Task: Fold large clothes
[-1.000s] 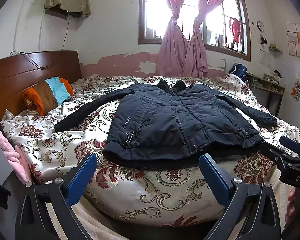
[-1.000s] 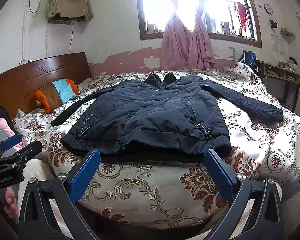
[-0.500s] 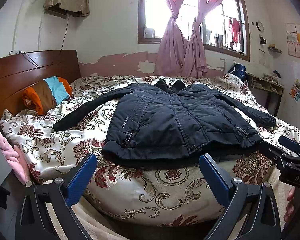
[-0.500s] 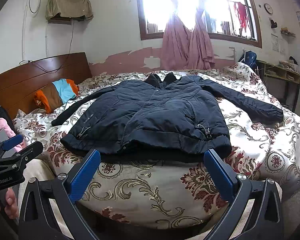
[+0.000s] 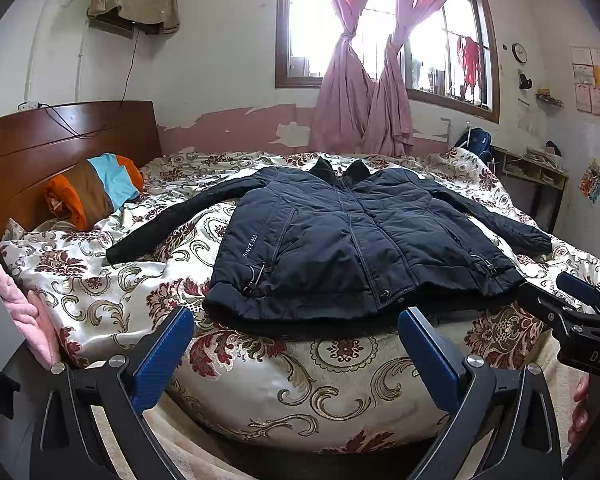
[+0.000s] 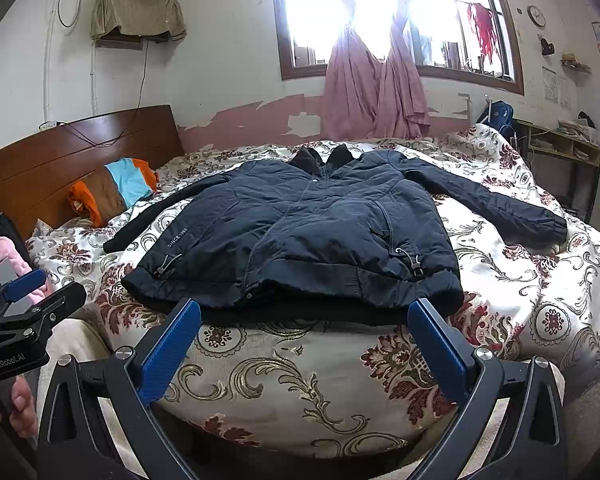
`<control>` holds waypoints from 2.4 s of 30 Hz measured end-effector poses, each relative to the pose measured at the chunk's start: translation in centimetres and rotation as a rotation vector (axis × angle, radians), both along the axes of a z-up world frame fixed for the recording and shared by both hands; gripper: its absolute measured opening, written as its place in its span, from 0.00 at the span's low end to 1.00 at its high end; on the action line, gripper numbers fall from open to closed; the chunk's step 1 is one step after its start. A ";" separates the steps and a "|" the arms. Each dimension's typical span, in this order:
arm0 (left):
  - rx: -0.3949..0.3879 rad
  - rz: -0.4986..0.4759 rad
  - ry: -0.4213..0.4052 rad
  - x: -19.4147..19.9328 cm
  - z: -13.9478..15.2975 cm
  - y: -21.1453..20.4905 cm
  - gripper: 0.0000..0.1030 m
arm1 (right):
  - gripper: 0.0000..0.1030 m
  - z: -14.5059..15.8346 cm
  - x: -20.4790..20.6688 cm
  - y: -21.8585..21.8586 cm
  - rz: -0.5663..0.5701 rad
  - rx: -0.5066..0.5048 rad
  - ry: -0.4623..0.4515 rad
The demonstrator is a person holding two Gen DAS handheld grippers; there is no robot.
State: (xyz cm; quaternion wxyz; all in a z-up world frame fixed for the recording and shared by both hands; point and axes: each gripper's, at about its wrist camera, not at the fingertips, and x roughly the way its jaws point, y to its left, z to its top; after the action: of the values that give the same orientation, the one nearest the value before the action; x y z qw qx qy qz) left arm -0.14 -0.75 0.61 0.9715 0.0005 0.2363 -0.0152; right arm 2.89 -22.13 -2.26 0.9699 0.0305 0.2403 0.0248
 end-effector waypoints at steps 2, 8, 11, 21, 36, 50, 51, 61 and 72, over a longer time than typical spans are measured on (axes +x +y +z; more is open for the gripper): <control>0.000 0.001 -0.001 0.0 0.0 0.0 1.00 | 0.99 0.0 0.0 0.0 0.000 -0.001 0.000; 0.000 0.000 0.000 0.0 0.0 0.0 1.00 | 0.99 0.0 0.0 0.0 0.000 0.000 0.000; -0.001 0.000 -0.001 0.0 0.0 0.0 1.00 | 0.99 0.0 0.0 0.0 0.000 0.000 0.000; -0.003 0.001 0.000 0.0 0.1 0.0 1.00 | 0.99 -0.1 0.1 0.1 0.000 0.001 0.003; 0.029 0.024 0.132 5.8 -1.5 -0.9 1.00 | 0.99 -2.2 2.6 -2.9 -0.064 0.017 0.080; 0.009 -0.126 0.222 17.4 -1.4 -7.1 1.00 | 0.99 -3.5 8.5 -14.7 -0.329 0.047 0.080; -0.001 -0.147 0.229 18.2 -1.4 -7.8 1.00 | 0.99 -3.4 9.1 -15.8 -0.344 0.072 0.067; -0.039 -0.305 0.293 26.1 -0.7 -15.0 1.00 | 0.99 -4.8 18.7 -28.6 -0.568 0.406 0.152; -0.027 -0.322 0.299 38.6 -0.7 -23.1 1.00 | 0.99 -10.2 29.5 -39.1 -0.817 0.714 0.148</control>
State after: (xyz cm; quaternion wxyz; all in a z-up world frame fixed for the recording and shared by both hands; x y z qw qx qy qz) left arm 38.47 -23.86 -0.11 0.9106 0.0230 0.3745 -0.1731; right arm 32.36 -61.22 -12.47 0.8106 0.4503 0.2532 -0.2759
